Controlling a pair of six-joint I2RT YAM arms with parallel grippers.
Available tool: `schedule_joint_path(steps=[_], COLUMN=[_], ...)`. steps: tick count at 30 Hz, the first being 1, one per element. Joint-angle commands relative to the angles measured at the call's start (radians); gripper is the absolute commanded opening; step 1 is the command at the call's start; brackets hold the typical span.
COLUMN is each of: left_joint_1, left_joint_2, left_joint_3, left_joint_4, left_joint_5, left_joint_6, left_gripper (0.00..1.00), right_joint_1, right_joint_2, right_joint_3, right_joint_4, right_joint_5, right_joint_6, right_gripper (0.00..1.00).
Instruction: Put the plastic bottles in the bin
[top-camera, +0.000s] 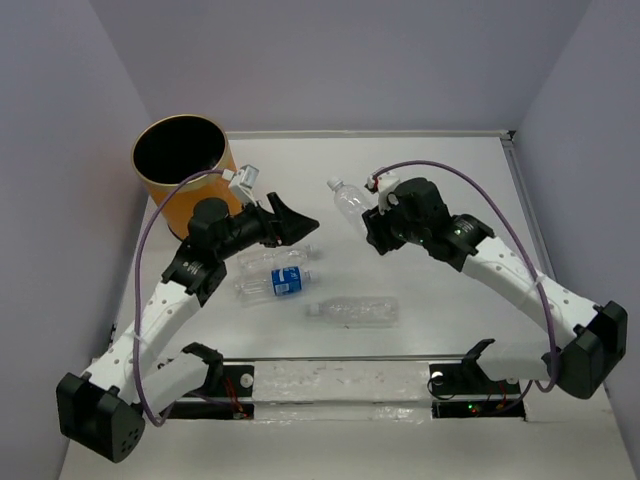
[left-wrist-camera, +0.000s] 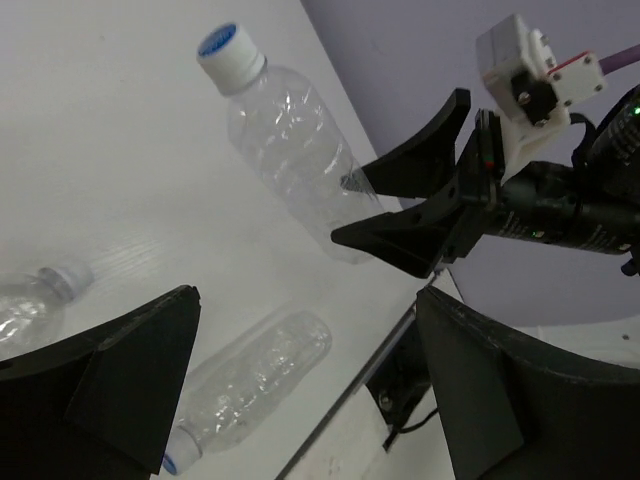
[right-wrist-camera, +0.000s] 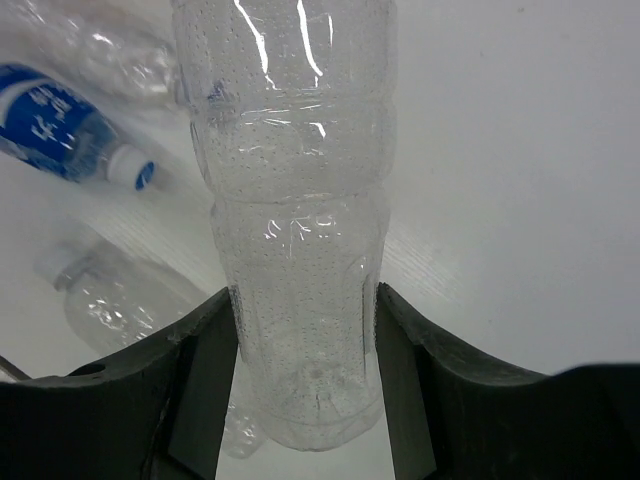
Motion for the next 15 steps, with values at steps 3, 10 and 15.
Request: schedule_joint_path(steps=[3,10,15], left_joint_1=[-0.126,-0.189,-0.22], left_joint_2=[0.123,0.246,0.361], left_joint_3=[-0.005,0.067,0.114], left_joint_4=[0.296,0.411,0.397], left_joint_5=[-0.003,-0.144,-0.219], left_joint_6=[-0.148,-0.189,-0.171], left_gripper=[0.99,0.99,0.99], right_joint_1=[0.006,0.006,0.006], right_joint_2=[-0.134,-0.211,-0.259], right_joint_3=[-0.12,-0.203,-0.257], right_joint_4=[0.305,0.396,0.444], right_joint_5=[-0.139,-0.225,-0.278], right_joint_6=[0.152,0.198,0.224], right_gripper=[0.37,0.37,0.37])
